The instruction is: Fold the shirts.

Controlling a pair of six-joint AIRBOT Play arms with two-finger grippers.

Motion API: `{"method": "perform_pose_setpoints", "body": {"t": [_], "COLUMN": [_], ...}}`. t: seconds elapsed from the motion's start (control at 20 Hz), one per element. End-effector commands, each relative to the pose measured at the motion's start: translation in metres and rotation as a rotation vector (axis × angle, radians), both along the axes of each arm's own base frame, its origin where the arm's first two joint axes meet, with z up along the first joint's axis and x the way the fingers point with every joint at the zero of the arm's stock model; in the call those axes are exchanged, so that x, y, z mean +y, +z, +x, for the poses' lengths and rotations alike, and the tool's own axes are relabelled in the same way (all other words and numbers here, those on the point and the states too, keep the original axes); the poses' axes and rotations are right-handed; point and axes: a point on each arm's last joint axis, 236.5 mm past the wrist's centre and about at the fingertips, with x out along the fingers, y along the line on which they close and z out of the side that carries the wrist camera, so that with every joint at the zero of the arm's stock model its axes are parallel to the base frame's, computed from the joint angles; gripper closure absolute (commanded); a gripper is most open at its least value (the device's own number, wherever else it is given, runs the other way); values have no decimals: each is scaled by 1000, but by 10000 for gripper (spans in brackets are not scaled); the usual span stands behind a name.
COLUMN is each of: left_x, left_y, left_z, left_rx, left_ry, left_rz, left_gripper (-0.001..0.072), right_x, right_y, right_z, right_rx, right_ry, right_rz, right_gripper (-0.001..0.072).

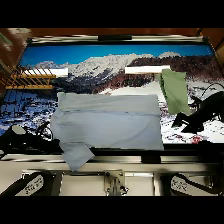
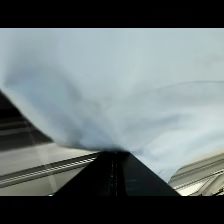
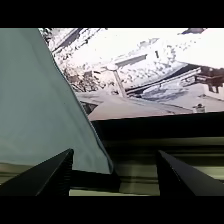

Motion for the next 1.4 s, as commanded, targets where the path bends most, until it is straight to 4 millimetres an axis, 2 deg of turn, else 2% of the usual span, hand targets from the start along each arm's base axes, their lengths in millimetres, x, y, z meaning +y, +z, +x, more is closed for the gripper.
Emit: {"method": "perform_pose_setpoints", "body": {"t": [0.0, 0.1, 0.2, 0.35, 0.5, 0.6, 0.9, 0.95, 1.0, 1.05, 1.1, 1.2, 1.35], "left_x": [-4, -5, -5, -5, -2, -1, 2, 3, 3, 4, 5, 8, 14], "left_y": [2, 2, 2, 3, 8, 11, 17, 17, 18, 20, 23, 37, 70], "left_z": [-1, -2, -2, -1, 8, 14, 24, 25, 27, 30, 35, 50, 87], "left_rx": [-11, -10, -9, -11, -41, -56, -83, -86, -90, -102, -123, -189, -330], "left_ry": [-34, -35, -35, -41, -53, -53, -53, -53, -53, -58, -73, -134, -197], "left_rz": [-23, -24, -24, -25, -21, -17, -9, -8, -7, -5, -3, -2, 11], "left_gripper": [673, 673, 673, 673, 673, 673, 673, 673, 673, 673, 674, 674, 675], "right_x": [28, 52, 65, 65, 65, 64, 78, 77, 77, 79, 81, 81, 71], "right_y": [-19, -34, -46, -50, -51, -52, -67, -67, -67, -65, -60, -46, -21], "right_z": [-37, -61, -74, -71, -68, -65, -81, -79, -75, -70, -63, -44, -7], "right_rx": [3, 42, 69, 57, 47, 44, 129, 120, 106, 90, 62, -6, -126], "right_ry": [-17, -47, -68, -94, -108, -125, -139, -143, -152, -154, -136, -91, -32], "right_rz": [56, 130, 172, 165, 161, 153, 215, 210, 211, 225, 244, 271, 263], "right_gripper": [74, 74, 75, 76, 77, 137, 155, 305, 502, 615, 650, 650, 650]}}
